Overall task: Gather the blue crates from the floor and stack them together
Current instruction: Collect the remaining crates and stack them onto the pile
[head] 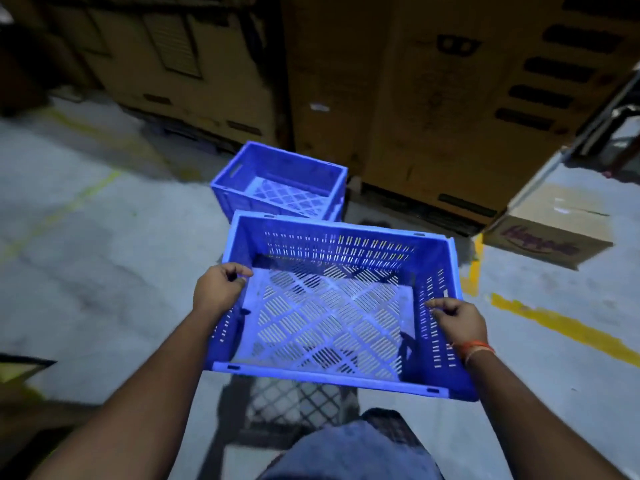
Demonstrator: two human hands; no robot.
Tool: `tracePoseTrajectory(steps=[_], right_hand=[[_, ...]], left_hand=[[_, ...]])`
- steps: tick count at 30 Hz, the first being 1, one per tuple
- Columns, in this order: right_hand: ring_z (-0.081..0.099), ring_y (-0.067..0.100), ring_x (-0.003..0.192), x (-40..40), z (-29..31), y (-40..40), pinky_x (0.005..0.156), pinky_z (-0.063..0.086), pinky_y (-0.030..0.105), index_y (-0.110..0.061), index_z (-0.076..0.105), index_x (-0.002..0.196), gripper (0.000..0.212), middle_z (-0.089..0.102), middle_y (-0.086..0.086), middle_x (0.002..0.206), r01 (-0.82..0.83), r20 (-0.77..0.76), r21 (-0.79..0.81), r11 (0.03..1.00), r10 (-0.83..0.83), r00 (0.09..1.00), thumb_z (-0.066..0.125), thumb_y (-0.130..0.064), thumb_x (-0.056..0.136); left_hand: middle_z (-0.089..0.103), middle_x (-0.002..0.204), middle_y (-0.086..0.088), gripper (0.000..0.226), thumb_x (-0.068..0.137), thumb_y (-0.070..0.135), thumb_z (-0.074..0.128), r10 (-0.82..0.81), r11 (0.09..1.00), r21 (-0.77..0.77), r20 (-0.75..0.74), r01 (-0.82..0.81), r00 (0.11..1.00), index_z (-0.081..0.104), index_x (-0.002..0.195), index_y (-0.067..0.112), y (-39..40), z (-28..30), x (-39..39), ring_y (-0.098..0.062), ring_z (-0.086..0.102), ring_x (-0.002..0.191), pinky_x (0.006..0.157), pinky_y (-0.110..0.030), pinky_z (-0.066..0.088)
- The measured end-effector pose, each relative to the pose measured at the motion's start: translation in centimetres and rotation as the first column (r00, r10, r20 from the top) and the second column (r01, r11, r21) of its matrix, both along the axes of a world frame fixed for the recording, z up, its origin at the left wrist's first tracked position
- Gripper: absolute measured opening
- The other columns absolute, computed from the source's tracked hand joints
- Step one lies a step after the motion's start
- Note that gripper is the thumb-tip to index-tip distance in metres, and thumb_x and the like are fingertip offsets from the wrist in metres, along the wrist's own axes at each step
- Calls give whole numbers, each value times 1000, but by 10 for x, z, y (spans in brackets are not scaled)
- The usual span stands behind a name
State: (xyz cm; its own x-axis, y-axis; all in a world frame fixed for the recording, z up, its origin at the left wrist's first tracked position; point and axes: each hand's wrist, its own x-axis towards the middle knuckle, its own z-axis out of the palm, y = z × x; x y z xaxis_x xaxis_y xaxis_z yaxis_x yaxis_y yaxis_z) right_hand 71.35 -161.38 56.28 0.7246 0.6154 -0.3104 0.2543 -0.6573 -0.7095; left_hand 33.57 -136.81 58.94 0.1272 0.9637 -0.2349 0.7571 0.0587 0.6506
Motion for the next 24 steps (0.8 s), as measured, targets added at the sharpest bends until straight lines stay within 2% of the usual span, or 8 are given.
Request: tracePoseTrajectory(steps=[2, 6, 9, 13, 17, 21, 24], right_hand=[[67, 14, 79, -14, 1, 41, 70, 45, 23, -25, 77, 89, 18, 74, -2, 86, -39, -5, 3, 999, 39, 999, 67, -12, 81], [67, 15, 83, -37, 4, 119, 76, 47, 26, -26, 77, 87, 17, 74, -3, 85, -114, 16, 13, 993, 113, 993, 67, -15, 79], [65, 17, 80, -50, 5, 172, 74, 43, 24, -25, 76, 87, 18, 72, -1, 82, -127, 5, 19, 992, 127, 992, 66, -12, 80], [66, 17, 81, -58, -9, 244, 75, 45, 25, -27, 76, 85, 18, 73, -1, 84, -120, -19, 23, 992, 121, 992, 66, -14, 79], [68, 18, 85, -65, -21, 299, 84, 52, 30, -31, 75, 81, 21, 75, -3, 88, -92, -45, 23, 995, 93, 995, 65, -13, 78], [68, 18, 83, -69, -21, 349, 84, 54, 34, -36, 72, 72, 24, 75, -3, 86, -67, -55, -14, 998, 66, 996, 66, -14, 78], [68, 19, 85, -78, -21, 379, 84, 54, 34, -36, 72, 71, 22, 75, -3, 87, -45, -40, -32, 998, 43, 998, 66, -16, 79]], left_hand=[[72, 73, -2, 16, 84, 19, 67, 41, 999, 23, 5, -41, 999, 72, 78, 33, 25, 7, -24, -24, 61, 57, 59, -28, 45], [64, 62, 0, 17, 85, 17, 66, 117, 993, 17, 15, -118, 993, 74, 82, 32, 78, 8, -63, -16, 48, 46, 55, -26, 39], [61, 56, 0, 16, 84, 16, 66, 143, 990, 13, 21, -144, 989, 75, 84, 28, 126, 3, -81, -16, 46, 43, 56, -26, 39], [66, 65, -3, 14, 84, 17, 67, 146, 989, 14, 3, -146, 989, 76, 87, 26, 196, -6, -90, -17, 48, 47, 57, -26, 40], [56, 53, 2, 16, 83, 14, 66, 110, 994, 3, -18, -109, 994, 75, 86, 27, 258, -9, -92, -16, 43, 42, 53, -26, 37], [60, 58, 1, 14, 85, 15, 66, 88, 996, -11, -11, -88, 996, 75, 87, 26, 312, -11, -95, -9, 43, 40, 53, -25, 36], [63, 61, 2, 13, 87, 14, 67, 64, 997, -34, 17, -63, 998, 74, 86, 26, 350, -16, -99, -2, 44, 31, 47, -22, 39]])
